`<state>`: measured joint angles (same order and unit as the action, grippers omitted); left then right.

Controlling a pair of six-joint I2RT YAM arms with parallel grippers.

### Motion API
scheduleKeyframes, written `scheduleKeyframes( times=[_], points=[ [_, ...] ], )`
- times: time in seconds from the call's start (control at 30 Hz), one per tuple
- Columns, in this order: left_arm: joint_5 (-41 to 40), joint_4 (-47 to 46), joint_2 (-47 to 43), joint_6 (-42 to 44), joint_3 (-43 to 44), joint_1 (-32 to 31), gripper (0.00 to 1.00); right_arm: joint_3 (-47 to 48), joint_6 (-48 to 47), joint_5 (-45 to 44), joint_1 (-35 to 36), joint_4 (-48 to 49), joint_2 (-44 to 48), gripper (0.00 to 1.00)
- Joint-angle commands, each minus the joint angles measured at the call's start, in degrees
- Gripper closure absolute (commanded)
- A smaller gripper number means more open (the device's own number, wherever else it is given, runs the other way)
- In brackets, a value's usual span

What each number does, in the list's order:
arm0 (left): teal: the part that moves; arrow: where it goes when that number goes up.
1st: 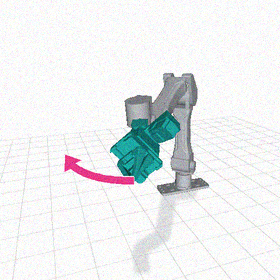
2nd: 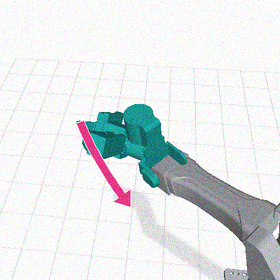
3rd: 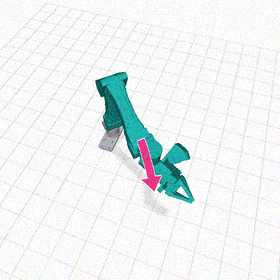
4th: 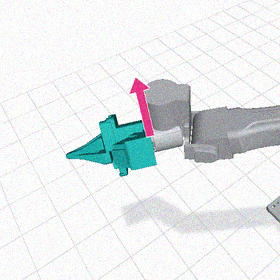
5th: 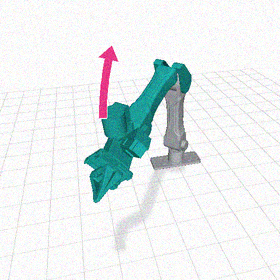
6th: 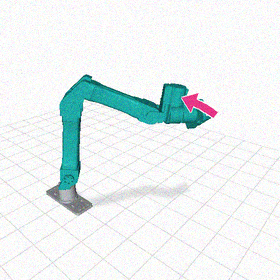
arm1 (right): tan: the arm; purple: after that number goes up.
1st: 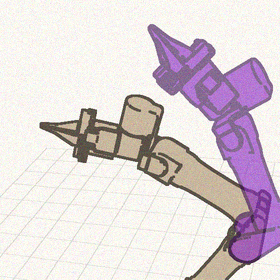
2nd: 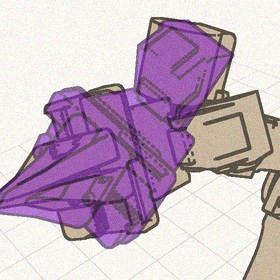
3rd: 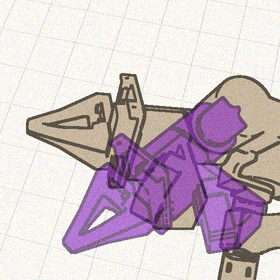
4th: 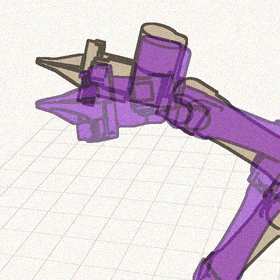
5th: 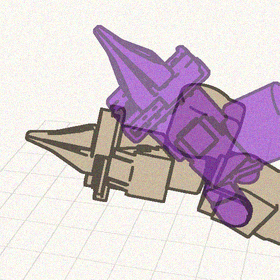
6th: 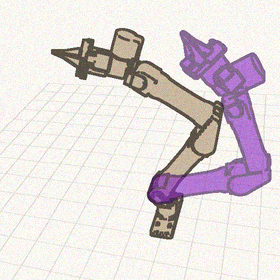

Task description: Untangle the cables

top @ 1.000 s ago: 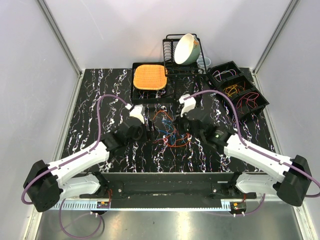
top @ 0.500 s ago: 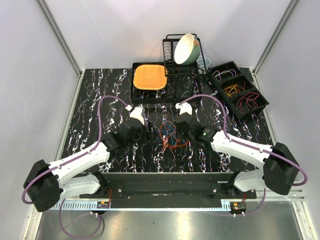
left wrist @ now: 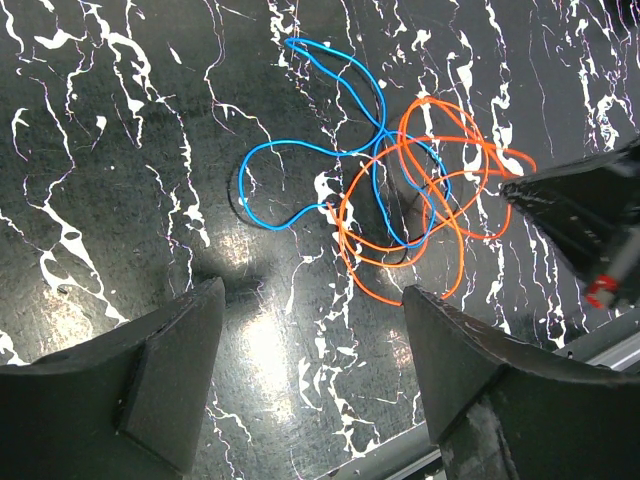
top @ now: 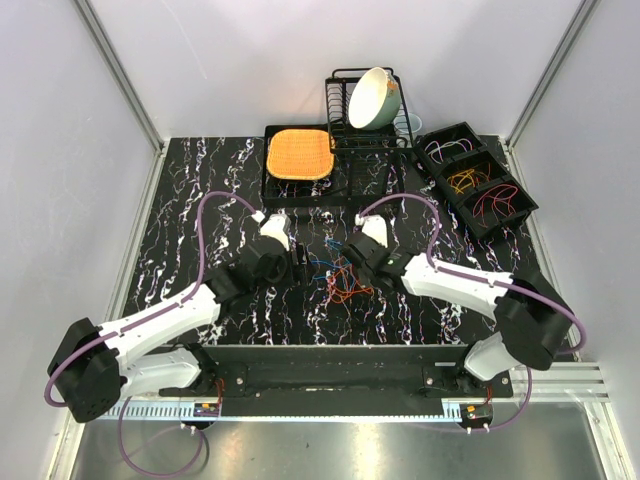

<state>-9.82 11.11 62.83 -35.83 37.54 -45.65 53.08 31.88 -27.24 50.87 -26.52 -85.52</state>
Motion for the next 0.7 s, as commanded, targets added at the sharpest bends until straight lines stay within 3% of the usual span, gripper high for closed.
scheduleKeyframes(
  times=[0.0,0.17,0.2,0.3,0.33,0.57,0.67],
  points=[
    [-0.8,-1.0,-0.1,0.0,0.3,-0.2,0.26,2.8,4.6,-3.5,-1.0,-4.4,-1.1,1.00],
    [-1.1,-0.7,-0.2,0.2,0.2,-0.2,0.26,4.7,4.1,-2.8,-1.0,-6.2,-1.1,0.96],
    [-1.1,-0.8,-0.1,0.2,0.3,-0.2,0.26,4.9,3.8,-2.5,-1.0,-6.4,-0.7,0.85],
    [-1.0,-0.9,0.2,0.2,0.4,-0.2,0.26,6.4,3.5,-1.1,-1.0,-7.1,0.1,0.66],
    [-1.0,-0.9,0.2,0.2,0.4,-0.2,0.26,7.0,3.4,-0.7,-1.0,-7.7,0.3,0.55],
    [-1.2,-0.8,0.0,0.3,0.1,-0.3,0.26,9.9,2.8,2.8,-2.3,-9.3,2.6,0.23],
    [-1.2,-0.8,-0.2,0.3,0.0,-0.3,0.26,10.7,2.5,6.1,-3.9,-9.3,2.3,0.16]
  ],
)
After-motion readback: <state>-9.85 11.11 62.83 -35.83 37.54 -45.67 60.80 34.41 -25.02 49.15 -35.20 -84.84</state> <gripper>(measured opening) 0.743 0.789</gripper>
